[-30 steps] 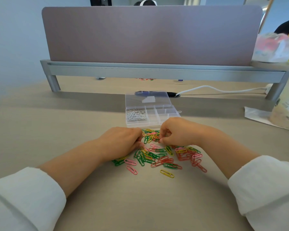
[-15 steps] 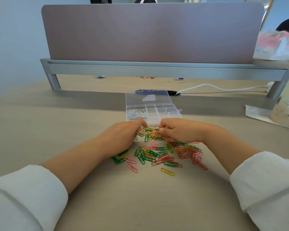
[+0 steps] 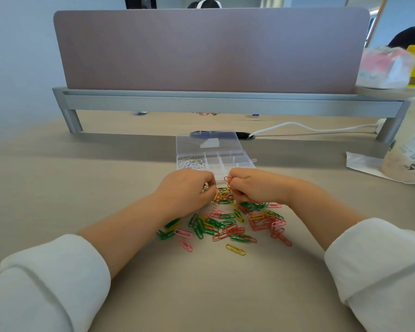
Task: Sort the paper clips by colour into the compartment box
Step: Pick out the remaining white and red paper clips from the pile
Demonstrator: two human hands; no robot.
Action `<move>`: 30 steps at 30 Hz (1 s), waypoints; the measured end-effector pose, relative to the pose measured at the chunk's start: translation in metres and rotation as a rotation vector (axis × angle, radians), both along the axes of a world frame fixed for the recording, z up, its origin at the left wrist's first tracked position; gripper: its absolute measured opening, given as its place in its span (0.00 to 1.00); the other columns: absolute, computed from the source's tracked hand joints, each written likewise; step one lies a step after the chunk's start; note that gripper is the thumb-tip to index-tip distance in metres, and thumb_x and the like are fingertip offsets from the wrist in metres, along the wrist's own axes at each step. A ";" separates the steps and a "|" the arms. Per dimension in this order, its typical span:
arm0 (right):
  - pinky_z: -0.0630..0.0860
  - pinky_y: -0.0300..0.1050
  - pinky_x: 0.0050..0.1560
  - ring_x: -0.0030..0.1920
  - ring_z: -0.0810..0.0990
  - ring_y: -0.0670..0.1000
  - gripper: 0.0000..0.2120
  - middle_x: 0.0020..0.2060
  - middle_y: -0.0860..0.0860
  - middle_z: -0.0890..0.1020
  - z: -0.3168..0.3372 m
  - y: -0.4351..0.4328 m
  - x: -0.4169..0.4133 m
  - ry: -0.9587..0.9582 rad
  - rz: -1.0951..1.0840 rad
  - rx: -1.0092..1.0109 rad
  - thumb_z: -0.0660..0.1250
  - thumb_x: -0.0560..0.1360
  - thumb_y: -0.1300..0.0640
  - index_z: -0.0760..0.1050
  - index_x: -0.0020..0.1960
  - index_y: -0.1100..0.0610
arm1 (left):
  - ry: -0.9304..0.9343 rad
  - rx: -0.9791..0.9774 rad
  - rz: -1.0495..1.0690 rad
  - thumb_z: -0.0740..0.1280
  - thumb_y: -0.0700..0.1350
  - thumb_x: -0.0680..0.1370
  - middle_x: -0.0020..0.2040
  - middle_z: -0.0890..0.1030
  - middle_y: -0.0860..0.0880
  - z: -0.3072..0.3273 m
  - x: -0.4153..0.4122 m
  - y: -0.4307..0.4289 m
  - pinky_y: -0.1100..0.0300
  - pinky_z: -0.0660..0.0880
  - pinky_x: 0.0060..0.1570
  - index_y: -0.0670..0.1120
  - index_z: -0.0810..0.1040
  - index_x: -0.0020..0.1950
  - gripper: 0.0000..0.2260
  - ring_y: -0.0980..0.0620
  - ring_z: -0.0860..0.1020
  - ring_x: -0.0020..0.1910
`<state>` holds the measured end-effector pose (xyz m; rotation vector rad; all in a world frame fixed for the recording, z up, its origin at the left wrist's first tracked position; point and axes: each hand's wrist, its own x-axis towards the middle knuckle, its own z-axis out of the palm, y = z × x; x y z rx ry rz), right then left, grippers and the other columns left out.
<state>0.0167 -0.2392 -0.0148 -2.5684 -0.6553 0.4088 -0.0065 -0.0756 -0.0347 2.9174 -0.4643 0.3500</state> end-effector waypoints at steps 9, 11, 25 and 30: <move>0.65 0.39 0.32 0.29 0.68 0.46 0.08 0.31 0.47 0.74 0.000 -0.007 0.002 -0.044 0.008 0.055 0.50 0.81 0.57 0.66 0.50 0.57 | 0.067 0.136 0.014 0.62 0.55 0.77 0.49 0.78 0.51 0.000 0.006 -0.006 0.61 0.66 0.42 0.52 0.76 0.53 0.10 0.51 0.74 0.52; 0.66 0.40 0.32 0.29 0.69 0.46 0.08 0.31 0.48 0.74 -0.003 -0.007 0.004 -0.023 -0.010 0.082 0.50 0.81 0.59 0.67 0.52 0.54 | 0.064 0.129 0.006 0.61 0.53 0.78 0.50 0.78 0.51 0.000 0.005 -0.004 0.61 0.66 0.42 0.51 0.75 0.54 0.09 0.51 0.74 0.51; 0.62 0.35 0.25 0.23 0.64 0.45 0.16 0.25 0.49 0.66 -0.007 -0.005 0.008 0.090 -0.124 0.261 0.51 0.76 0.66 0.65 0.32 0.57 | 0.167 -0.100 -0.142 0.53 0.45 0.81 0.37 0.72 0.50 -0.008 0.003 0.011 0.58 0.64 0.36 0.47 0.63 0.48 0.03 0.50 0.70 0.36; 0.59 0.32 0.23 0.25 0.61 0.47 0.18 0.26 0.50 0.64 -0.002 -0.004 0.009 0.150 -0.167 0.283 0.50 0.74 0.71 0.62 0.29 0.56 | 0.114 -0.122 -0.120 0.51 0.44 0.82 0.35 0.71 0.55 -0.011 0.004 0.011 0.60 0.60 0.35 0.48 0.65 0.63 0.11 0.57 0.68 0.34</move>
